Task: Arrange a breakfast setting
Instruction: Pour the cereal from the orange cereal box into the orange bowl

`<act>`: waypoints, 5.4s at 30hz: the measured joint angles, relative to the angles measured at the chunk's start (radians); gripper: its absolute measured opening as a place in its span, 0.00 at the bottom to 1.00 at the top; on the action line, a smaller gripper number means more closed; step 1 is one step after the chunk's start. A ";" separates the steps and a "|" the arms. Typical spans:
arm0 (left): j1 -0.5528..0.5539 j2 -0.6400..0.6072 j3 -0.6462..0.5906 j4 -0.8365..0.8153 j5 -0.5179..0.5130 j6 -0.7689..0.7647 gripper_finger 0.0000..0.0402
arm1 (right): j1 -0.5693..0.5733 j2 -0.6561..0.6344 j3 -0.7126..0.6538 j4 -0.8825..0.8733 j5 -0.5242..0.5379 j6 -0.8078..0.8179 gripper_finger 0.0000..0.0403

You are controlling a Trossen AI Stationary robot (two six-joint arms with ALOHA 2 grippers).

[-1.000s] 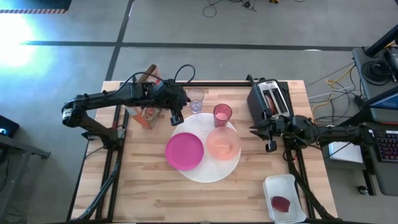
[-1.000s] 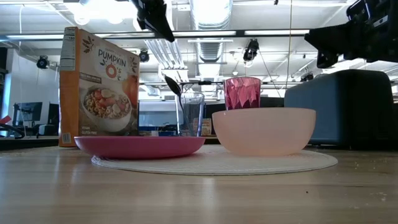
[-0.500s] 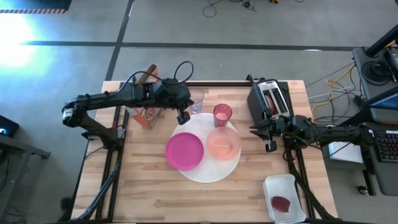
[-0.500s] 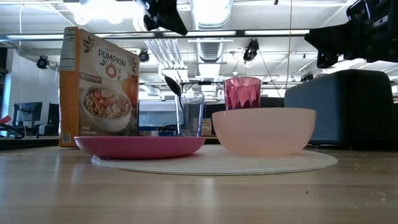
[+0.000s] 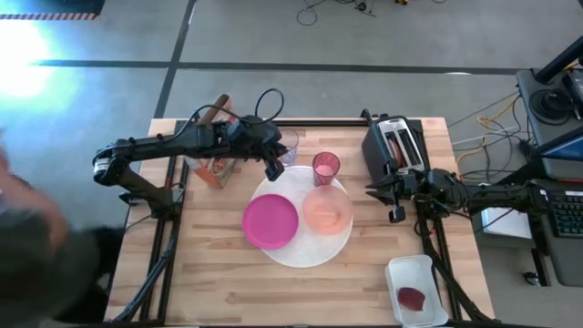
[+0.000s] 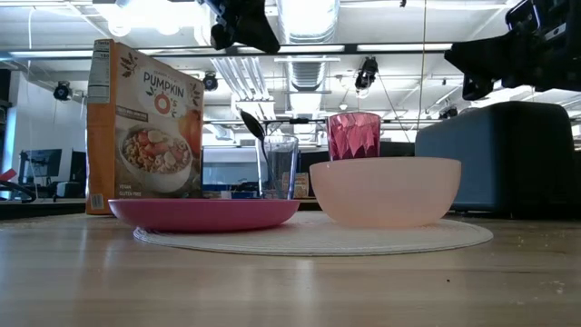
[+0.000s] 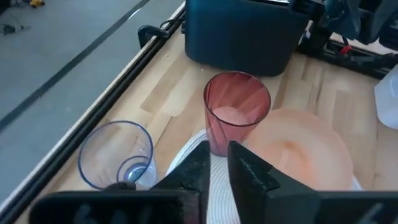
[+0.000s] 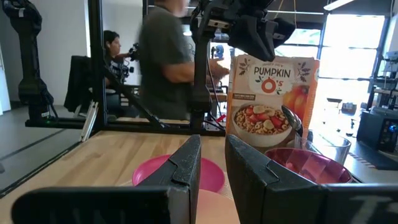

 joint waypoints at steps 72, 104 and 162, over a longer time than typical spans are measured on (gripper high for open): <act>-0.495 -0.189 -0.544 -0.935 -0.493 -2.019 0.54 | 0.000 0.006 0.000 -0.003 0.000 0.000 0.16; -0.441 -0.194 -0.846 -0.672 -0.932 -1.944 0.75 | 0.000 0.007 0.000 -0.003 0.000 0.000 0.16; -0.544 -0.192 -0.259 -0.652 -1.160 -1.001 0.00 | 0.000 0.007 0.000 -0.007 0.000 0.000 0.16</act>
